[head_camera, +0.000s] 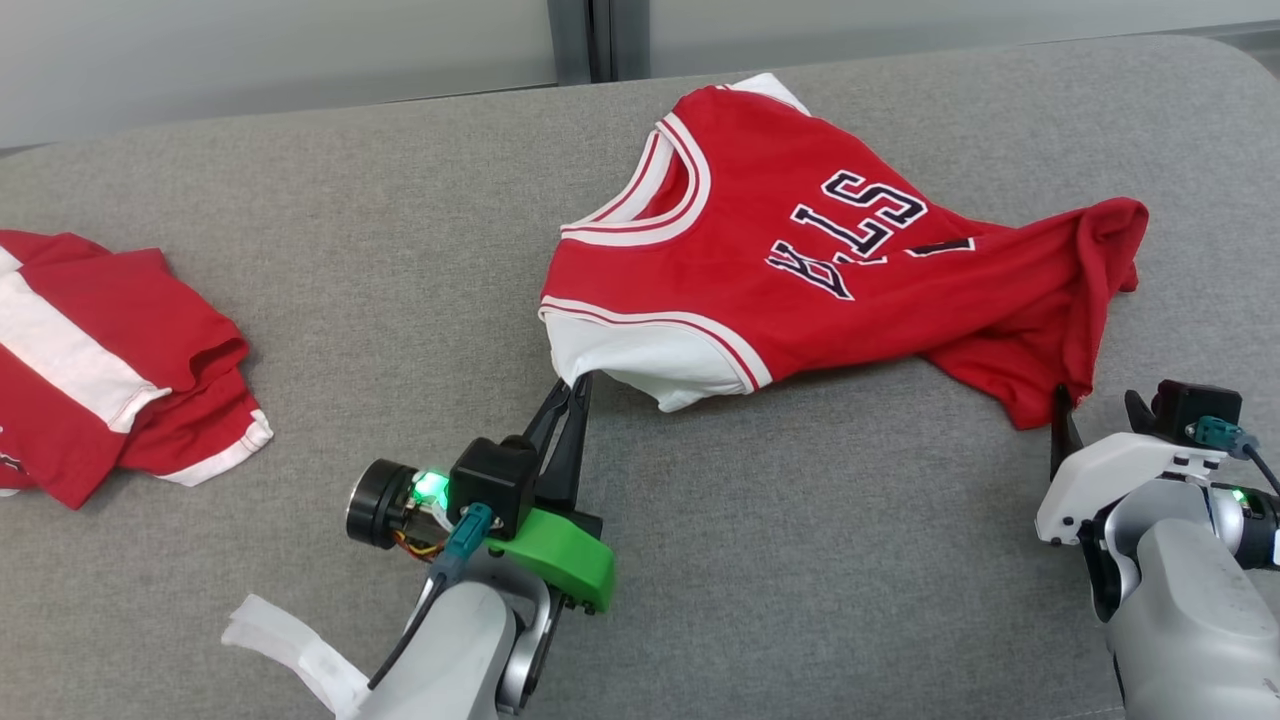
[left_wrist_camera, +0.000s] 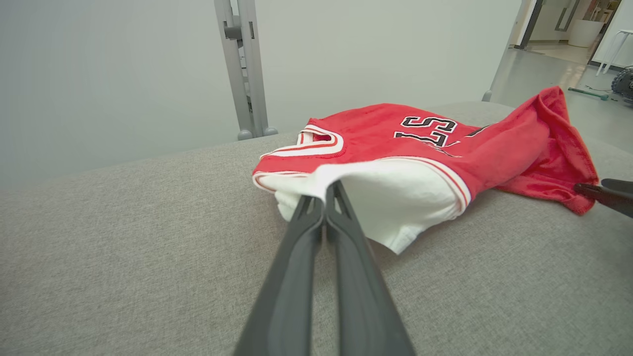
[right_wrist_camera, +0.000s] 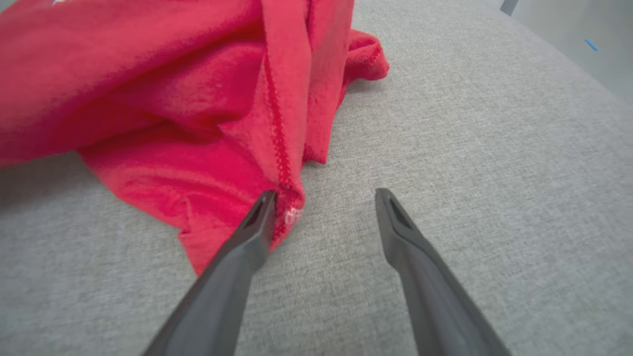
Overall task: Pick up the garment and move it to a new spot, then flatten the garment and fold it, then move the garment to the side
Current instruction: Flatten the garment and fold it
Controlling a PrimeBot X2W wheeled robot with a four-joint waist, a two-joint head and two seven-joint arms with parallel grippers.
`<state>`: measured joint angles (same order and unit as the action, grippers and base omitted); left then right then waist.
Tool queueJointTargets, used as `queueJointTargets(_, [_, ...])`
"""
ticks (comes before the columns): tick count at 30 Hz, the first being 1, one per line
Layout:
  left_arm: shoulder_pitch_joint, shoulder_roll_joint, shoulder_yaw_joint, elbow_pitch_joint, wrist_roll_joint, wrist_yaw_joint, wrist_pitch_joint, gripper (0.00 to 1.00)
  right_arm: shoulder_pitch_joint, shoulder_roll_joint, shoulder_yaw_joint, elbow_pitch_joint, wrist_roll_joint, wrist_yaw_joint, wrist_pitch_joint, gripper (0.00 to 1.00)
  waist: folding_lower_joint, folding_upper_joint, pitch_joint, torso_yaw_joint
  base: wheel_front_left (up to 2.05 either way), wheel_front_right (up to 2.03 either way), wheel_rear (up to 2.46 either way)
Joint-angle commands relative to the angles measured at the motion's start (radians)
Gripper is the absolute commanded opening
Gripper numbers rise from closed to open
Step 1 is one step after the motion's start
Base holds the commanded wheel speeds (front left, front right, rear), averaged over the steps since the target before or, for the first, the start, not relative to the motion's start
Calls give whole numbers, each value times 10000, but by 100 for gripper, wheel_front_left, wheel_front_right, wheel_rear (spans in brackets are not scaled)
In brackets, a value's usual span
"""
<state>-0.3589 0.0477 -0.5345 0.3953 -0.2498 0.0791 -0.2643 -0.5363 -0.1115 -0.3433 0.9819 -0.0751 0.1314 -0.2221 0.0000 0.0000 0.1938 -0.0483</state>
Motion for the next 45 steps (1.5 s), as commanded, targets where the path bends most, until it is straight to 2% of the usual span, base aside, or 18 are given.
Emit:
queueJointTargets(1, [112, 52, 81, 17, -3, -35, 1, 0, -50, -75, -88, 40, -90, -15, -88, 100, 0, 0, -25, -23, 0, 0, 0])
queueJointTargets(4, [128, 52, 136, 20, -12, -56, 1, 0, -120, -67, -200, 94, -164, -15, -123, 100, 0, 0, -59, -45, 0, 0, 0])
queueJointTargets(5, [133, 52, 154, 13, -23, -65, 1, 0, -153, -54, -218, 127, -189, -16, -124, 86, 0, 0, -74, -47, 0, 0, 0])
queueJointTargets(6, [136, 52, 164, 13, -32, -72, 1, 0, -185, -31, -203, 163, -183, -15, -111, 47, 0, 0, -87, -46, 0, 0, 0])
queueJointTargets(7, [141, 52, 182, 7, -43, -67, 1, 0, -213, -13, -139, 188, -200, -15, -131, 0, 0, 0, -111, -44, 0, 0, 0])
queueJointTargets(18, [248, 52, 809, -191, -178, -155, 1, 0, -315, -144, 812, 31, 452, -15, -351, 0, 0, 0, -478, 66, 0, 0, 0])
queueJointTargets(22, [345, 52, 1252, -315, -401, -323, 1, 0, -191, -140, 2269, -583, 1540, -15, -403, 0, 0, 0, -762, 148, 0, 0, 0])
queueJointTargets(24, [369, 55, 1490, -240, -409, -430, 1, 0, 125, -359, 3171, -1111, 2400, -16, -421, 0, 0, 0, -938, 175, 0, 0, 0])
queueJointTargets(28, [211, 151, 2178, -153, -645, -610, 1, 0, 679, -1117, 4998, -2845, 4654, -15, -136, 0, 0, 0, -1326, 220, 0, 0, 0])
queueJointTargets(31, [-129, 192, 2776, -17, -1123, -781, 3, 0, 1148, -2211, 6096, -4673, 6444, -15, 418, 0, 0, 0, -1573, 270, 0, 0, 0])
queueJointTargets(34, [-632, 356, 3096, 192, -1478, -869, 215, 0, 1417, -3465, 6715, -6512, 7986, -15, 863, 0, 0, 0, -1766, 330, 0, 0, 0])
queueJointTargets(39, [-1655, 580, 3423, -41, -2089, -1153, 1177, 0, 1104, -4789, 6534, -8278, 9562, -15, 1092, 0, 0, 0, -1930, 381, 0, 0, 0])
queueJointTargets(42, [-2335, 545, 3681, -538, -2706, -1330, 1849, 0, 722, -4974, 6178, -9013, 10576, -13, 1069, 0, 0, 0, -2021, 468, 0, 0, 0])
queueJointTargets(45, [-2933, 467, 3846, -1130, -3164, -1292, 2441, 0, 319, -5124, 5676, -9571, 11421, -13, 1070, 0, 0, 0, -2085, 577, 0, 0, 0])
